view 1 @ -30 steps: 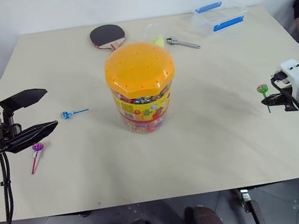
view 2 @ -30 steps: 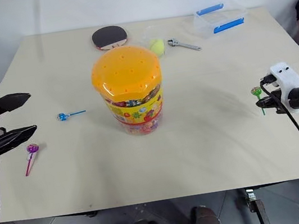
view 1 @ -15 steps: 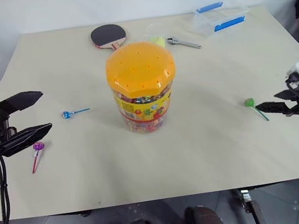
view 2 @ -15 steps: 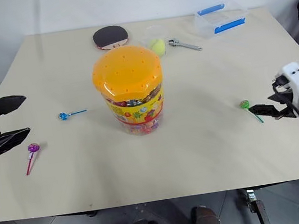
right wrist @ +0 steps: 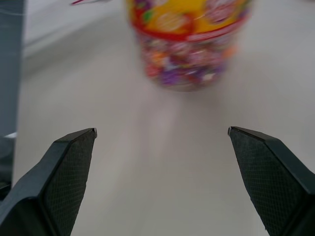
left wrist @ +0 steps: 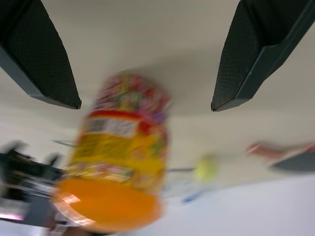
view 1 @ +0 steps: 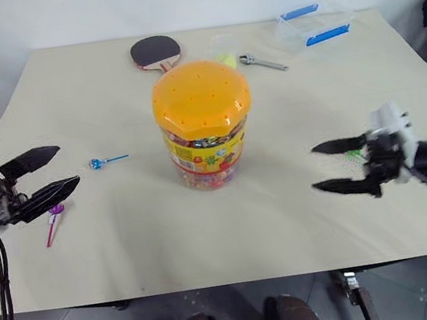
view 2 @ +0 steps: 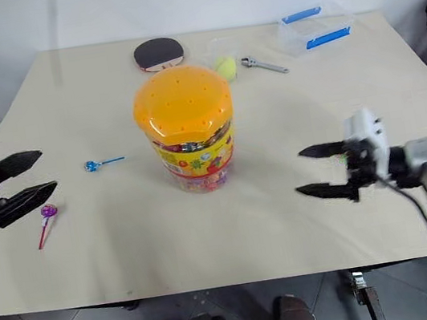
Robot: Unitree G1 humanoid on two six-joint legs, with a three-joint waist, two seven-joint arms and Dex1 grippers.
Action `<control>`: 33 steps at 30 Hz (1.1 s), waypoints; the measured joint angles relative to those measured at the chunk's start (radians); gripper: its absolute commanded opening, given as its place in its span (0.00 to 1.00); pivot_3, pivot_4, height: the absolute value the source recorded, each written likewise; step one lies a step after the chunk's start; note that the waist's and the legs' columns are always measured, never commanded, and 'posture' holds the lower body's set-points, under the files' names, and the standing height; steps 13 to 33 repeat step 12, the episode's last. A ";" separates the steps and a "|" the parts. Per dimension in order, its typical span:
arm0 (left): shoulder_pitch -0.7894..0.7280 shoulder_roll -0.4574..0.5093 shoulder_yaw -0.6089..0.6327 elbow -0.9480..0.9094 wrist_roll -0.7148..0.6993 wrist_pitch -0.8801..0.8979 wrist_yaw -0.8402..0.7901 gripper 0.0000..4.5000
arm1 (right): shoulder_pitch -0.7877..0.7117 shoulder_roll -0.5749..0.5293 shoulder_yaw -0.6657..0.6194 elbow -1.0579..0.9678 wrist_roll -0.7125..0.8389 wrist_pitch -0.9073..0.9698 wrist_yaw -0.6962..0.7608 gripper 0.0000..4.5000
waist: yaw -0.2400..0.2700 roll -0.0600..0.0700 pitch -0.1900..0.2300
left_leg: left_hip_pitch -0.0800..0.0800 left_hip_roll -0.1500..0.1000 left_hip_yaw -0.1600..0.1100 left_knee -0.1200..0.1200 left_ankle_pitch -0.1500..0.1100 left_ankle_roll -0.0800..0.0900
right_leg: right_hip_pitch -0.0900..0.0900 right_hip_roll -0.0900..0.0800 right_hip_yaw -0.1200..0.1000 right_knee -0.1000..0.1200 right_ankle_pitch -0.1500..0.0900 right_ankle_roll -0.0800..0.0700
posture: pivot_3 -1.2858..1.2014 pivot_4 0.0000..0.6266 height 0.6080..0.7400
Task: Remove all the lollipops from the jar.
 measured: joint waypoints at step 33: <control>0.304 -0.212 0.072 -0.248 -0.013 -0.048 0.157 1.00 | -0.016 0.121 0.098 0.047 -0.082 -0.074 -0.100 0.99 | 0.020 0.000 0.000 | 0.001 0.000 0.000 0.002 0.000 0.000 | 0.003 0.000 0.000 0.000 0.000 0.000 | 0.52 0.24 1.00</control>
